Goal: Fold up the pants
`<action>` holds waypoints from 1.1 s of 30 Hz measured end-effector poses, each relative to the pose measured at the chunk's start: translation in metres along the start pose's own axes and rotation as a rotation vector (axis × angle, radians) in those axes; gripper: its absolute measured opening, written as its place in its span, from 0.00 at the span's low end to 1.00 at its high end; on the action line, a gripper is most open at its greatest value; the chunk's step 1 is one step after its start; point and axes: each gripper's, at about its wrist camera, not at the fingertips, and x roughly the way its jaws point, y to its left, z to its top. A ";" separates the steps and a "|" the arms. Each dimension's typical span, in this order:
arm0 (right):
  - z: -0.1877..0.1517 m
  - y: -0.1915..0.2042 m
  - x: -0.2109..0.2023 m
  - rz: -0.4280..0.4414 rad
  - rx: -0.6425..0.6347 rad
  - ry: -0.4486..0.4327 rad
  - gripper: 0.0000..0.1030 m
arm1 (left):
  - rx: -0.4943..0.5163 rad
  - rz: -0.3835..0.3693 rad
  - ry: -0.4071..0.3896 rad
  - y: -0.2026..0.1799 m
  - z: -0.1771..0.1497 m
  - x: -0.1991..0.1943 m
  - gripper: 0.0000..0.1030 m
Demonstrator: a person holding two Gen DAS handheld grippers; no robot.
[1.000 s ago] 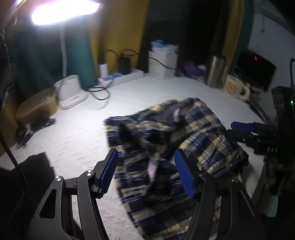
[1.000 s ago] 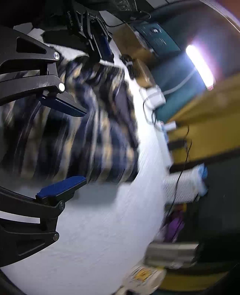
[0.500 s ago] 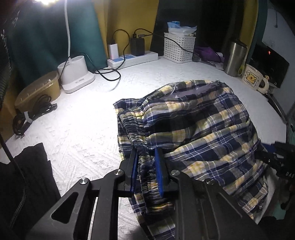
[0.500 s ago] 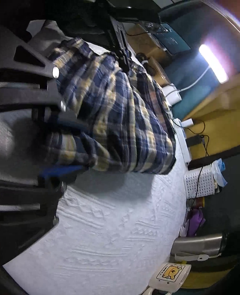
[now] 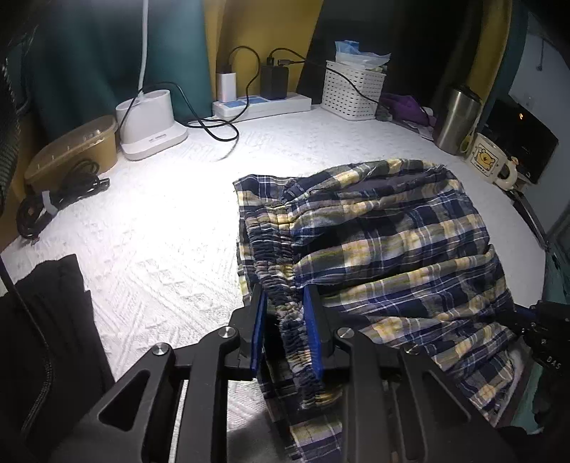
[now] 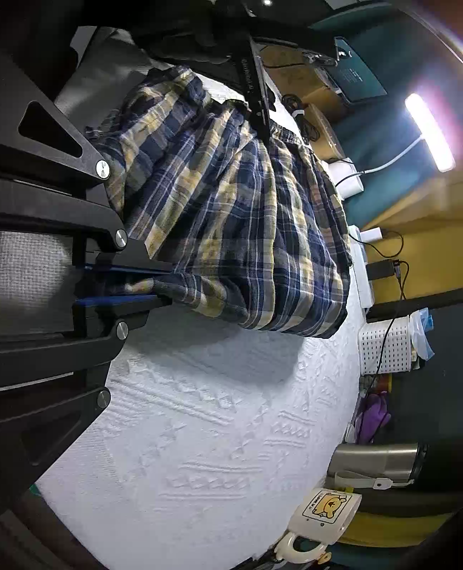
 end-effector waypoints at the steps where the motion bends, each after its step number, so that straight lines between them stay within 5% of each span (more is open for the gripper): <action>1: 0.002 -0.002 -0.001 0.014 0.014 0.006 0.12 | 0.002 -0.005 0.000 0.002 0.002 -0.003 0.27; 4: 0.011 -0.010 -0.008 -0.007 0.031 0.001 0.20 | -0.015 -0.004 -0.037 0.010 0.010 -0.018 0.31; 8: 0.033 -0.018 -0.014 -0.060 0.020 -0.065 0.79 | -0.011 0.010 -0.109 0.017 0.020 -0.034 0.44; 15: 0.076 -0.030 0.003 -0.032 -0.014 -0.120 0.79 | 0.057 -0.003 -0.114 0.012 0.035 -0.021 0.44; 17: 0.091 -0.037 0.014 0.007 -0.004 -0.124 0.77 | 0.093 -0.011 -0.110 0.007 0.037 -0.014 0.44; 20: 0.107 -0.046 0.033 0.047 -0.001 -0.095 0.57 | 0.132 -0.024 -0.093 -0.002 0.038 -0.003 0.44; 23: 0.119 -0.049 0.054 0.100 -0.024 -0.047 0.53 | 0.158 -0.028 -0.080 -0.005 0.038 0.006 0.44; 27: 0.136 -0.049 0.071 0.169 -0.059 0.004 0.17 | 0.173 -0.048 -0.082 -0.003 0.039 0.013 0.44; 33: 0.158 -0.047 0.082 0.193 -0.112 0.043 0.08 | 0.201 -0.069 -0.085 -0.002 0.041 0.019 0.37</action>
